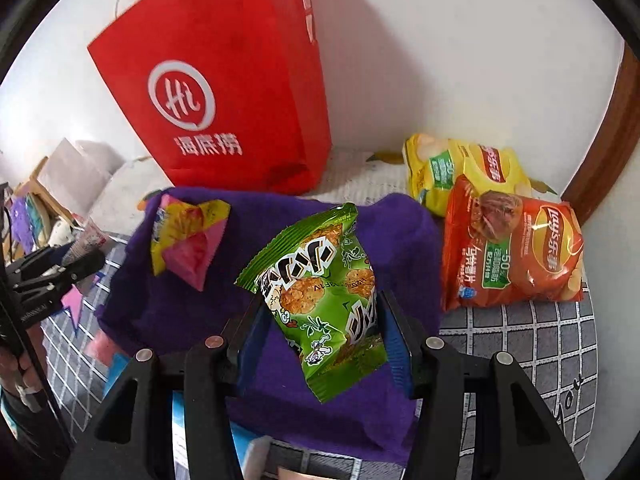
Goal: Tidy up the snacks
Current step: 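Carry the green and white-silver packets over the purple cloth with both tools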
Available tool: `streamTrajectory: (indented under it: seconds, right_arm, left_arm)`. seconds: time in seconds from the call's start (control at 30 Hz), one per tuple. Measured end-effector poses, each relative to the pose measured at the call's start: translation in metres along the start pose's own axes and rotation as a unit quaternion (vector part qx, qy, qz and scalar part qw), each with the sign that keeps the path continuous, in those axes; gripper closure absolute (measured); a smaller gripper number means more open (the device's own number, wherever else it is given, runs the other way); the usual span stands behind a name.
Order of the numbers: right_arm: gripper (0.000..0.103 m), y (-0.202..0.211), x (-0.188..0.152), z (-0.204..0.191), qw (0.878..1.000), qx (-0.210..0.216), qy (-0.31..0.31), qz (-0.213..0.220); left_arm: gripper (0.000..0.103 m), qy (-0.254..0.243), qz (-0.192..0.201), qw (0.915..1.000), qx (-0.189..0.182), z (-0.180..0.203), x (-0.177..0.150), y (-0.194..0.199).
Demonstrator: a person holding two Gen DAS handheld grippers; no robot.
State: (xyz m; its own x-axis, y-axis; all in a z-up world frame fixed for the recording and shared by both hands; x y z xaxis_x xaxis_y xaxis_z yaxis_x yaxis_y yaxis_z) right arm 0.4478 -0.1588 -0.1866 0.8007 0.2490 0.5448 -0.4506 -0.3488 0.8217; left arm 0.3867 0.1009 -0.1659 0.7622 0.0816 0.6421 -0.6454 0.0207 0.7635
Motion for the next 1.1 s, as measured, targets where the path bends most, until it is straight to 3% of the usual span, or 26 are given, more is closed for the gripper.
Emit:
streamTrajectory:
  seconds: [0.73,1.1]
  right_arm:
    - [0.05,-0.048,-0.029,-0.01,0.994,-0.023,0.05,-0.099]
    - [0.05,-0.055,-0.033,-0.001,0.992,-0.02,0.034,-0.116]
  left_arm:
    - [0.055,-0.003,-0.021,0.9997,-0.009,0.008,-0.01,-0.013]
    - [0.055,-0.003,-0.046,0.9987,-0.02,0.018,-0.019,-0.029]
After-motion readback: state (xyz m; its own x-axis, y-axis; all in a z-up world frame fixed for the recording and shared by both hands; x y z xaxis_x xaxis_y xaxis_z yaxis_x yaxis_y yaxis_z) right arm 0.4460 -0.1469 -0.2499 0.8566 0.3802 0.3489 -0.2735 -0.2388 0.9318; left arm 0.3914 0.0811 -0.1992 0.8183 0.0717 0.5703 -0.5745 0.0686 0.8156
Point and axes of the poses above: each gripper's, at about its wrist camera, not at the fingertips, and y roughly against the way its jaws point, z to its right, x to its top, the point moved 6 cm from there along -y, roughly the way its jaws point, and after that the axes turned 3 degrees about x, right-handed, at the moved point
